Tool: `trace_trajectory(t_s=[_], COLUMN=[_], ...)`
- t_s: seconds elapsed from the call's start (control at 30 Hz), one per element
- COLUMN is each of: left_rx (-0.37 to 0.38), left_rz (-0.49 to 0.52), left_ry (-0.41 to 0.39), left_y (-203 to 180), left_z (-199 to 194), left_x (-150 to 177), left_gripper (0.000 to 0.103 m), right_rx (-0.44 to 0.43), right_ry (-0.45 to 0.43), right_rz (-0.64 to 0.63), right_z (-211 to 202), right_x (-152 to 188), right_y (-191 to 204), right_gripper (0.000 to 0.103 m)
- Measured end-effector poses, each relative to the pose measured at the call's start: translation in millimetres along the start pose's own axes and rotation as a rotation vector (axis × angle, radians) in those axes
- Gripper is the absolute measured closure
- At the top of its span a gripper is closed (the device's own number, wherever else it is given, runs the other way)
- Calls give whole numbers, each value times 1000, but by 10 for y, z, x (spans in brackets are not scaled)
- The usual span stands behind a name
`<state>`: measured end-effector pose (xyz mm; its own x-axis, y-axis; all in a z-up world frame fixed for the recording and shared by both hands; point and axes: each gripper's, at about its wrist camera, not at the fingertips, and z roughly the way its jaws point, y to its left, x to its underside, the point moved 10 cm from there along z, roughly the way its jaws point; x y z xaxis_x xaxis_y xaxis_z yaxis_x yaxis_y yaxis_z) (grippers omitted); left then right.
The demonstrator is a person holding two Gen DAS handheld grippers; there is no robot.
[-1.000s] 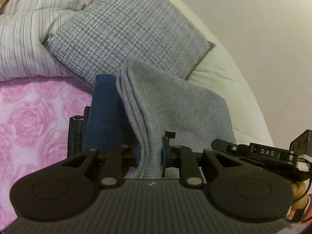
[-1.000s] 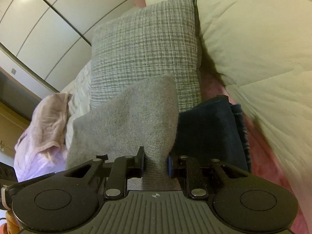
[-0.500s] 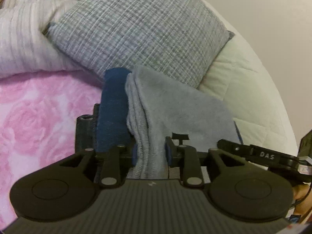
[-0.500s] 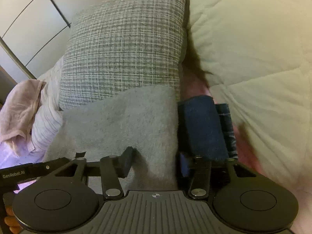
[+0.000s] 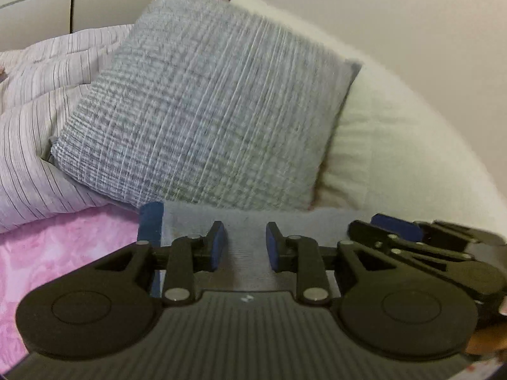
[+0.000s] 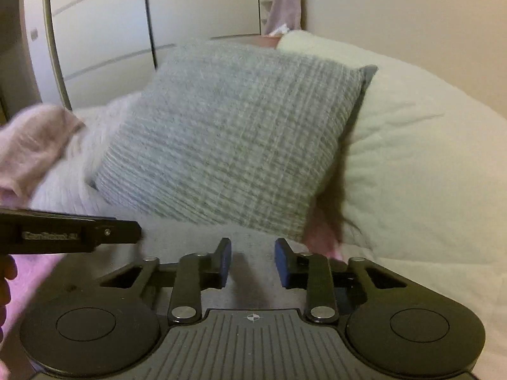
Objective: Organize objects
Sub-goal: 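Lower the skirt onto the stack and open both grippers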
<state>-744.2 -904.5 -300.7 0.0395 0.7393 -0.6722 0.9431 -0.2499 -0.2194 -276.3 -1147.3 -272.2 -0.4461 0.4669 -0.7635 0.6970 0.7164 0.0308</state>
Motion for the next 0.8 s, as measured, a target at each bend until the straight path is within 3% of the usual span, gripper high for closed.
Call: trace_trajectory(t_s=[0.27, 0.37, 0.5, 0.67, 0.8], left_rx=[17, -5, 23, 25, -33], left_rz=[22, 29, 50, 90, 76], left_ry=[-42, -51, -44, -54, 21], left_y=[128, 159, 181, 101, 143], left_z=[318, 135, -366, -950, -940], left_x=[192, 162, 265, 658, 1042], left_gripper=[76, 78, 81, 81, 81], right_rx=[39, 61, 32, -24, 24], right_ry=[7, 16, -15, -36, 28], right_rz=[-105, -108, -26, -20, -83], right_z=[213, 67, -501, -1156, -1134], right_x=[187, 121, 171, 586, 1004], right_y=[3, 7, 3, 268, 374], right_gripper=[79, 79, 79, 79, 79])
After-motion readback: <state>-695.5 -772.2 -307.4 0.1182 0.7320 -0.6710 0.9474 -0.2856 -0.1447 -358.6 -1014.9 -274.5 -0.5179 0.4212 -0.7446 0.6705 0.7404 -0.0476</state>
